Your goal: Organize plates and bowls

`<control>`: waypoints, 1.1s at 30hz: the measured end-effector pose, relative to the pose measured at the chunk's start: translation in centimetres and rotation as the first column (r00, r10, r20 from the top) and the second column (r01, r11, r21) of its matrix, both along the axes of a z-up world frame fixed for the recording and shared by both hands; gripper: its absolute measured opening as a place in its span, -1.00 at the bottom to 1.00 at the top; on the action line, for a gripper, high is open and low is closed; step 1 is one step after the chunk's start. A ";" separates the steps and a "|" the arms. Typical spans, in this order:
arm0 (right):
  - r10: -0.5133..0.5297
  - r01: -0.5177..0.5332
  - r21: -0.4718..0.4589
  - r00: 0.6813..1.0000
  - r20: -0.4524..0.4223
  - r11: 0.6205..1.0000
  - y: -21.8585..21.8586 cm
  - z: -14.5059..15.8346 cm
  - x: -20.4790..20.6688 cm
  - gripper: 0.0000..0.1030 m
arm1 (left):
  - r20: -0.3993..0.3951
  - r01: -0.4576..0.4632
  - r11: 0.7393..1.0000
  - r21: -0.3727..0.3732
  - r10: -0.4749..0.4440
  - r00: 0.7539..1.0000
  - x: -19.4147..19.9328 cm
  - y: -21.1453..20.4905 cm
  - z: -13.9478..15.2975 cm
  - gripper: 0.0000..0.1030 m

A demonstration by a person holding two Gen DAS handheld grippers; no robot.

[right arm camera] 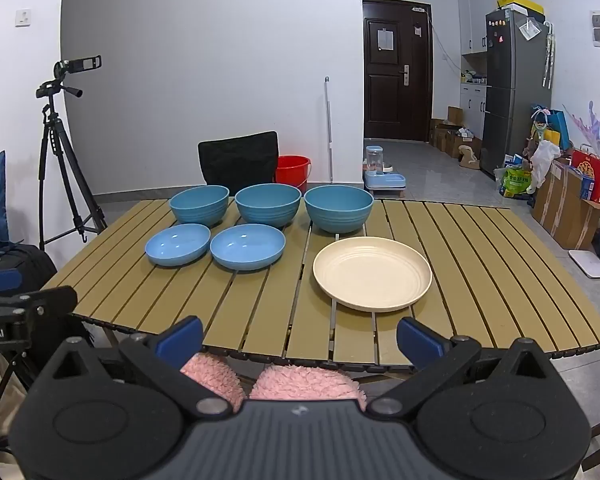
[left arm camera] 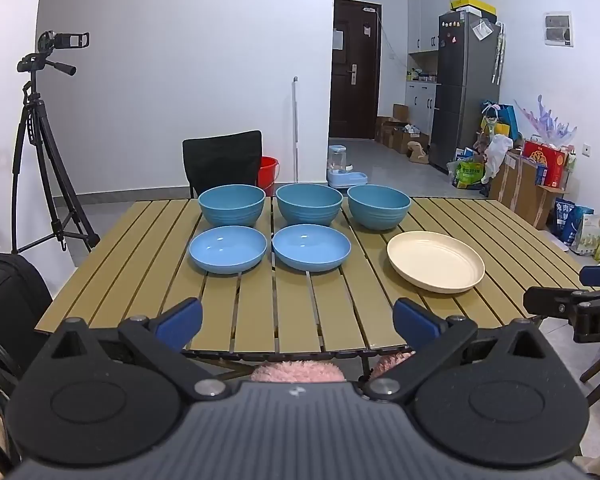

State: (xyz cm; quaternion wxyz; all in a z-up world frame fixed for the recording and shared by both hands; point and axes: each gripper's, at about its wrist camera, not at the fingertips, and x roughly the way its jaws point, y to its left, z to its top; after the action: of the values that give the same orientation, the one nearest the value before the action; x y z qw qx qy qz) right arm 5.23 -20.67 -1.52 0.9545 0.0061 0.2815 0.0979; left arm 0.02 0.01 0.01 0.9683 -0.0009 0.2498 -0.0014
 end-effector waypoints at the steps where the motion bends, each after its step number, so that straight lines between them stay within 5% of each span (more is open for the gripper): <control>1: 0.000 0.000 0.001 1.000 -0.002 1.000 0.0 0.0 0.0 1.00 | 0.000 0.002 1.000 0.000 -0.002 1.000 0.0 0.0 0.0 1.00; 33: 0.000 0.000 -0.001 1.000 0.001 1.000 0.0 0.1 -0.1 1.00 | 0.009 0.006 1.000 -0.002 -0.005 1.000 -0.1 0.1 0.0 1.00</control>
State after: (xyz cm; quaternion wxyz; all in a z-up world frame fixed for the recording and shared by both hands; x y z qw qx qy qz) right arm 5.15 -20.69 -1.46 0.9547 0.0057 0.2810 0.0979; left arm -0.04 0.13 0.01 0.9693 -0.0014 0.2457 -0.0044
